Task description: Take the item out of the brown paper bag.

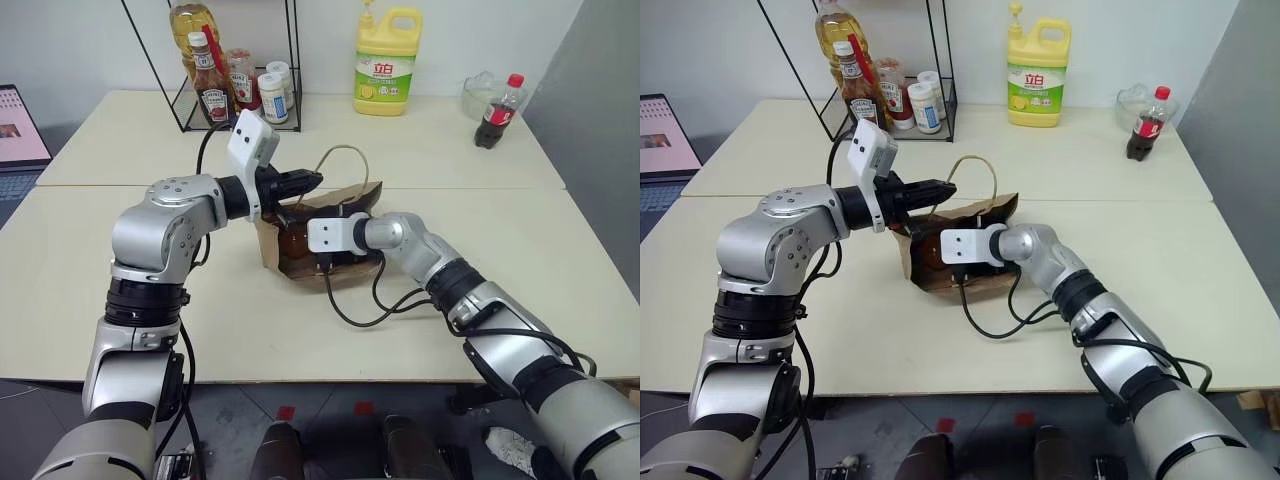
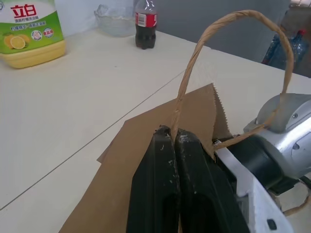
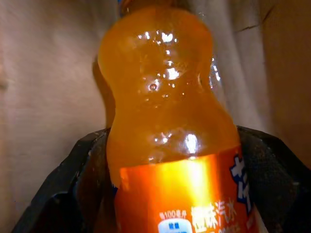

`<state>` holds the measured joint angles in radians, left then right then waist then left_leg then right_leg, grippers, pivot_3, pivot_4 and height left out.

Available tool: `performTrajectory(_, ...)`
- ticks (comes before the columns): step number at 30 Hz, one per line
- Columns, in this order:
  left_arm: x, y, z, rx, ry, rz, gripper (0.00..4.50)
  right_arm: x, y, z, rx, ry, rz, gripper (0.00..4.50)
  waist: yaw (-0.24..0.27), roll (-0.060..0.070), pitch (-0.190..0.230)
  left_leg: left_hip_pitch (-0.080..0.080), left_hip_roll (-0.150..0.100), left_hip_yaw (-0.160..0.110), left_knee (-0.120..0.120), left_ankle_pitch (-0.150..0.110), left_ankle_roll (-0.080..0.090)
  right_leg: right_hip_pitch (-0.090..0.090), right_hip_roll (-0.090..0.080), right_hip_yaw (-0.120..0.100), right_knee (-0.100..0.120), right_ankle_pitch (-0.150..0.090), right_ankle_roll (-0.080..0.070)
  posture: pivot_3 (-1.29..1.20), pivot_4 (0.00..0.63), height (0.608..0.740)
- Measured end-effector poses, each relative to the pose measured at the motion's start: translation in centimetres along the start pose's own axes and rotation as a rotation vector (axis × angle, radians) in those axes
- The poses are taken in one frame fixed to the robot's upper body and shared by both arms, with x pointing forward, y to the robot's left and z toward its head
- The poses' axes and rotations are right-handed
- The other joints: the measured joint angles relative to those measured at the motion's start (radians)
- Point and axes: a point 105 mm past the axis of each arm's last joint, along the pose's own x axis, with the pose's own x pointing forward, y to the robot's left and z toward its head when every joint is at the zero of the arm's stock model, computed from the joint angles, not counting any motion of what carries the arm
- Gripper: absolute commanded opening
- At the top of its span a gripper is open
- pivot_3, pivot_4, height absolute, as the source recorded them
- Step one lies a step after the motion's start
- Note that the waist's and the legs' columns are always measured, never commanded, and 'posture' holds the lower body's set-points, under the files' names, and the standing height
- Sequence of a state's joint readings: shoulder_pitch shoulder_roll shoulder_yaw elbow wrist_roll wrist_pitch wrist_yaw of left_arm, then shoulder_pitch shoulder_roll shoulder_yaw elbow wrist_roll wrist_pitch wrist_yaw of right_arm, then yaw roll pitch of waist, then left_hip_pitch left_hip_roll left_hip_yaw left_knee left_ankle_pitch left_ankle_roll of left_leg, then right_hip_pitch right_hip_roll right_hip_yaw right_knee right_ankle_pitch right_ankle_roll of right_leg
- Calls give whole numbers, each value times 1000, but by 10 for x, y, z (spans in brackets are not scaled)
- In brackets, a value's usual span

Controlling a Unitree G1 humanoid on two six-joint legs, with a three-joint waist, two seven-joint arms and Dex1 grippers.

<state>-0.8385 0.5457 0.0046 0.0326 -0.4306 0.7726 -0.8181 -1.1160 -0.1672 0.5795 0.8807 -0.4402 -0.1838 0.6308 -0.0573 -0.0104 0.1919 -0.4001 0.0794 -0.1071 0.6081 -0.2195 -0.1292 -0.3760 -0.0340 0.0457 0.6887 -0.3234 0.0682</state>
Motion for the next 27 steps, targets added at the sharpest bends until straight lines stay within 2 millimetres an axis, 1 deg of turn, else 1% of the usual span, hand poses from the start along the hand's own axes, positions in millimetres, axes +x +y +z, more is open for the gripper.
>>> performTrajectory(3, 0, 0, 0, 1, 1, 1, 0, 3, -1, -2, -10, 7, -4, 3352, 0, 0, 0, 1, 0, 0, 0, 0, 0, 1, 0, 0, 1, 0, 0, 0, 150, 740)
performTrajectory(10, -2, 1, 0, 5, 5, 7, 0, 1, -2, -3, -5, -17, 1, 3347, 1, 0, 0, 1, 0, 0, 0, 0, 0, 2, 0, 0, 1, 0, 0, 0, 150, 740)
performTrajectory(14, -2, 1, 0, 5, 5, 8, 0, -8, -1, -6, 20, -53, 9, 3347, 2, 0, 0, 0, 0, 0, 0, 0, -1, 1, 0, 0, 0, 0, 0, 0, 150, 740)
performTrajectory(17, -2, 3, -1, 5, 7, 18, 0, -22, 8, -3, 30, -126, 18, 3347, 3, 0, 0, -1, 0, 0, 0, 0, -1, 1, 0, 0, -2, 0, 0, 0, 150, 740)
performTrajectory(20, -1, 9, -2, 9, 9, 49, 0, -46, 22, 7, 50, -238, 15, 3347, 5, 0, 0, -1, 0, 0, -1, 0, -1, 1, 0, -1, -4, 0, 0, 0, 150, 740)
performTrajectory(22, 0, 12, -3, 12, 8, 61, 0, -63, 27, 14, 62, -295, -1, 3347, 5, 0, 0, -2, 0, 0, -1, 0, -1, 2, 0, -1, -5, 0, 0, 0, 150, 740)
performTrajectory(24, 1, 15, -4, 14, 11, 75, 0, -75, 25, 22, 71, -336, -24, 3347, 5, 0, 0, -1, 0, 0, -1, 0, -1, 2, 0, -1, -5, 0, 0, 0, 150, 740)
performTrajectory(27, 6, 16, -8, 5, 18, 80, 0, -95, 16, 38, 130, -441, -104, 3347, 5, 0, 0, -1, 0, 0, 0, 0, -1, 2, 0, 0, -4, 0, 0, 0, 150, 740)
